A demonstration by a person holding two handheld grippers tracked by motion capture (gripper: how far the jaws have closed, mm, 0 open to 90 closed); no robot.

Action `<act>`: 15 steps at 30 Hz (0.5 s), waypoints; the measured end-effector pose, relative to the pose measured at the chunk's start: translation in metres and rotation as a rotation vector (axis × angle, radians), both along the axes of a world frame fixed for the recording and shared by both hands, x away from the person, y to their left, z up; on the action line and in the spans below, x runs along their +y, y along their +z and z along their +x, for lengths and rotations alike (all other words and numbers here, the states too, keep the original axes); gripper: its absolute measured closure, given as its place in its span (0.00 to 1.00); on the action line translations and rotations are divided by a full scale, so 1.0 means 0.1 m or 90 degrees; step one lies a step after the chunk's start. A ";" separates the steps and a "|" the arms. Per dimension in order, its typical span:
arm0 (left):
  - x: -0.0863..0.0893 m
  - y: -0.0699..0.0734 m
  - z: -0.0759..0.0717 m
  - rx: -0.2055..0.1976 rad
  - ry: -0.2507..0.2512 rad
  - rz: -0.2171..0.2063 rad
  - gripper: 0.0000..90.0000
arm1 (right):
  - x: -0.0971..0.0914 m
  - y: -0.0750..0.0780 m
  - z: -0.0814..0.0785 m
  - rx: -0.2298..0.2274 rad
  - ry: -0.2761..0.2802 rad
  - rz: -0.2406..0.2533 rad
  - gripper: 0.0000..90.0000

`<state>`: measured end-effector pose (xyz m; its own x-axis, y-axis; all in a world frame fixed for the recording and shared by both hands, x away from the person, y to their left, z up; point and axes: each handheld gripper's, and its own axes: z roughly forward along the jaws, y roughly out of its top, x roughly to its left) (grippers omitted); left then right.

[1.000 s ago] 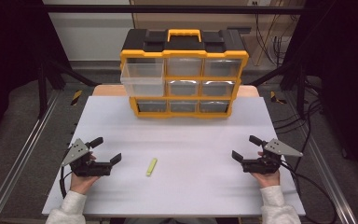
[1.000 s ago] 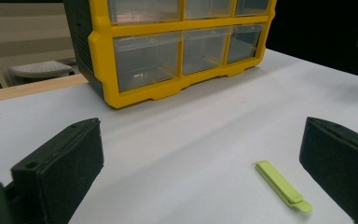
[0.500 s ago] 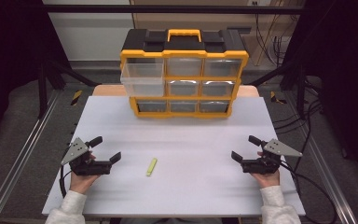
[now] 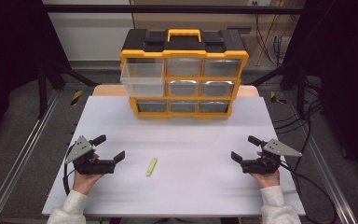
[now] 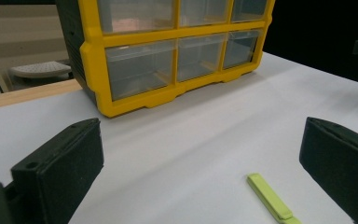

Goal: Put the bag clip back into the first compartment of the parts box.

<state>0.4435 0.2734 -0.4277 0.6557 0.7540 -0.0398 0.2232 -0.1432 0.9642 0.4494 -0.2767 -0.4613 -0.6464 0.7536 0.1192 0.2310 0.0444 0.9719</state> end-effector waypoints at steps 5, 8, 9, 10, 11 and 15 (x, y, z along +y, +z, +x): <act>-0.07 0.04 -0.01 -0.001 -0.004 0.007 0.00 | 0.00 0.00 0.00 -0.001 0.001 0.000 0.00; -0.12 0.05 -0.01 0.001 -0.009 0.015 0.00 | 0.00 0.00 0.00 0.000 0.000 0.001 0.00; -0.16 0.07 -0.01 0.002 -0.011 0.019 0.00 | 0.00 0.00 0.00 -0.004 0.001 -0.002 0.00; -0.16 0.07 -0.01 0.002 -0.011 0.019 0.00 | 0.00 0.00 0.00 -0.004 0.001 -0.002 0.00; -0.18 0.08 -0.02 0.002 -0.013 0.018 0.00 | 0.00 0.00 0.00 0.003 0.001 0.002 0.00; -0.25 0.11 -0.03 0.008 -0.016 0.025 0.00 | 0.01 0.00 0.00 0.001 0.003 -0.002 0.00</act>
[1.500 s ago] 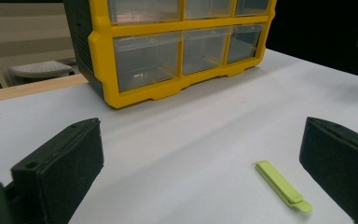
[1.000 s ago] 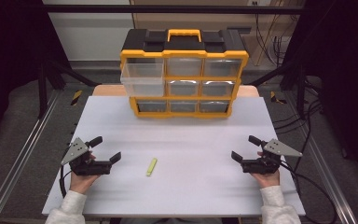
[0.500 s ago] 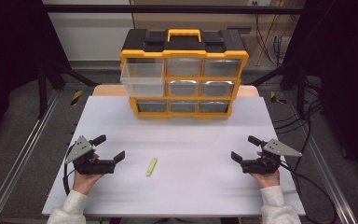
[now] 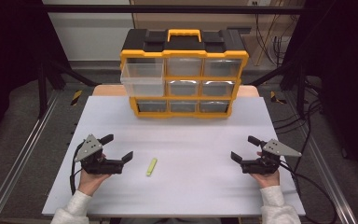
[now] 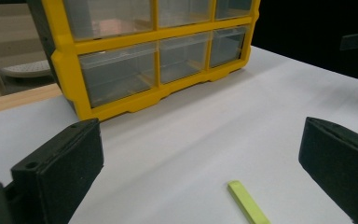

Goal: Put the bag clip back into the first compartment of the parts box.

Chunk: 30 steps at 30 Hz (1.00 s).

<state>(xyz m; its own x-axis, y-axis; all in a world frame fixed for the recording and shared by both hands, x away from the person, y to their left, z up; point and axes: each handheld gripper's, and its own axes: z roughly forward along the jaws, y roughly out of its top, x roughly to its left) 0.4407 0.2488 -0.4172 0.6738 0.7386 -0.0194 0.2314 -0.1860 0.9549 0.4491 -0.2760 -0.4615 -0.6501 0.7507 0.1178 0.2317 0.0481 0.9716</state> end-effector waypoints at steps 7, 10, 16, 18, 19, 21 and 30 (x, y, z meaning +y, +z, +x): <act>-0.14 0.05 0.00 0.007 -0.009 0.012 0.00 | 0.00 0.00 0.00 0.000 0.001 -0.004 0.00; -0.19 0.06 0.01 0.011 -0.011 0.017 0.00 | 0.00 0.00 0.00 -0.001 -0.001 -0.002 0.00; -0.29 0.05 0.06 0.025 -0.016 0.033 0.00 | 0.00 0.00 0.00 0.000 -0.001 -0.005 0.00; -0.33 0.05 0.08 0.031 -0.017 0.033 0.00 | 0.00 0.00 0.00 -0.001 -0.001 -0.006 0.00; -0.35 0.05 0.09 0.036 -0.017 0.036 0.00 | 0.00 0.00 0.00 0.000 0.000 -0.006 0.00; -0.39 0.04 0.10 0.042 -0.019 0.041 0.00 | 0.00 0.00 0.00 0.000 -0.001 -0.005 0.00; -0.54 -0.04 0.14 0.068 -0.025 0.058 0.00 | 0.00 0.00 0.00 0.000 0.000 -0.005 0.00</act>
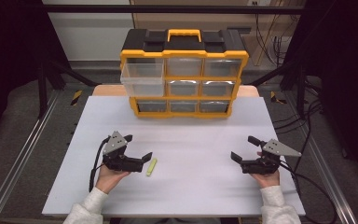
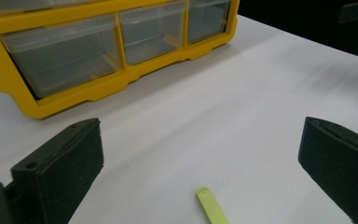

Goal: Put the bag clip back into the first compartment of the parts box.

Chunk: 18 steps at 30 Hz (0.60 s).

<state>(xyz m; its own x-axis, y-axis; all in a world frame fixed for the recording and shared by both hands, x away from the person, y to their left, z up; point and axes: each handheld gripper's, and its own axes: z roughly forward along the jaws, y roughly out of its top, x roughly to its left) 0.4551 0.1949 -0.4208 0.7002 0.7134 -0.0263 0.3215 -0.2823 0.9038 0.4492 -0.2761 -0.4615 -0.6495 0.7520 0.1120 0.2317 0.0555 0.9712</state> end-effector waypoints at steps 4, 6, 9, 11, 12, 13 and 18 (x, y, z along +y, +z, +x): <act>-0.02 -0.06 0.01 0.016 0.003 0.008 0.00 | 0.00 0.00 0.00 0.000 0.000 0.000 0.00; -0.02 -0.07 0.01 0.022 0.005 0.013 0.00 | 0.00 0.00 0.00 0.000 0.001 0.000 0.00; -0.03 -0.11 0.01 0.032 0.008 0.017 0.00 | 0.00 0.00 0.00 0.001 0.000 -0.001 0.00; -0.04 -0.14 0.00 0.038 0.008 0.025 0.01 | 0.01 0.00 0.00 0.002 0.001 0.000 0.00; -0.05 -0.16 0.01 0.043 0.008 0.027 0.01 | 0.01 0.00 0.00 0.001 0.000 0.000 0.00; -0.06 -0.18 0.01 0.051 0.010 0.033 0.01 | 0.00 0.00 0.00 0.000 0.000 0.000 0.00; -0.10 -0.26 0.05 0.075 0.012 0.048 0.01 | 0.01 0.00 0.00 0.004 0.001 -0.001 0.00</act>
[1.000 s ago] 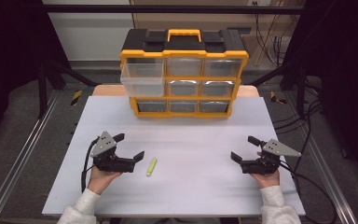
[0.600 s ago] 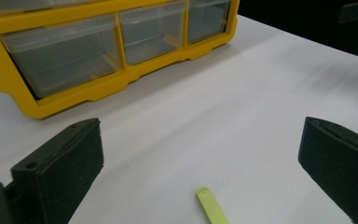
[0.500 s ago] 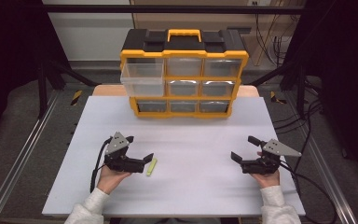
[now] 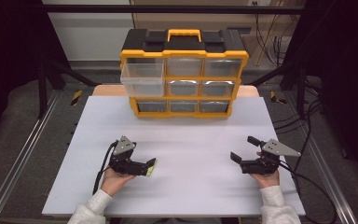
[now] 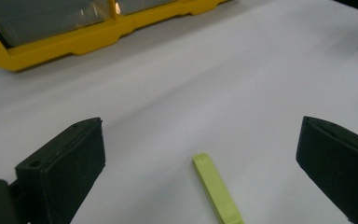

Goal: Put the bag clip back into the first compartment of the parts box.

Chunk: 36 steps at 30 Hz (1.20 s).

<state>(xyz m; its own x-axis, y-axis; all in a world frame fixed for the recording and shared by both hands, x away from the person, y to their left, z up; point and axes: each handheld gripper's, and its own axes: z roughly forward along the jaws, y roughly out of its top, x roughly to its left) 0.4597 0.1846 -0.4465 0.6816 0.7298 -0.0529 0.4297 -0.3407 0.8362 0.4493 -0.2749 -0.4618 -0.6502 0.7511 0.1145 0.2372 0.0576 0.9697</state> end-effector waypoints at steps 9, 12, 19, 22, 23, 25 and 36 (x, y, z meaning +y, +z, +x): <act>-0.14 -0.13 0.02 0.032 -0.010 0.034 0.02 | 0.00 0.00 0.00 0.004 0.001 0.000 0.00; -0.17 -0.16 0.02 0.042 -0.013 0.047 0.03 | 0.00 -0.01 0.01 0.003 0.003 -0.003 0.00; -0.22 -0.23 0.02 0.069 0.000 0.062 0.11 | 0.00 -0.01 0.01 0.004 0.000 -0.005 0.00; -0.22 -0.25 0.02 0.081 0.006 0.068 0.18 | 0.00 -0.01 0.01 0.005 0.001 -0.005 0.00; -0.23 -0.26 0.02 0.083 0.009 0.075 0.20 | 0.00 -0.01 0.01 0.006 0.001 -0.005 0.00; -0.24 -0.27 0.02 0.088 0.012 0.083 0.27 | 0.00 -0.01 0.01 0.004 -0.001 -0.005 0.00; -0.26 -0.29 0.01 0.103 0.016 0.096 0.54 | 0.00 -0.01 0.01 0.007 0.000 -0.006 0.00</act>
<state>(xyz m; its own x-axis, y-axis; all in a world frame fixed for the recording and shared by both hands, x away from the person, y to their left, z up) 0.4610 0.1587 -0.4758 0.6543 0.7546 -0.0497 0.5648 -0.4439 0.6957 0.4503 -0.2746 -0.4626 -0.6486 0.7526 0.1138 0.2473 0.0670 0.9666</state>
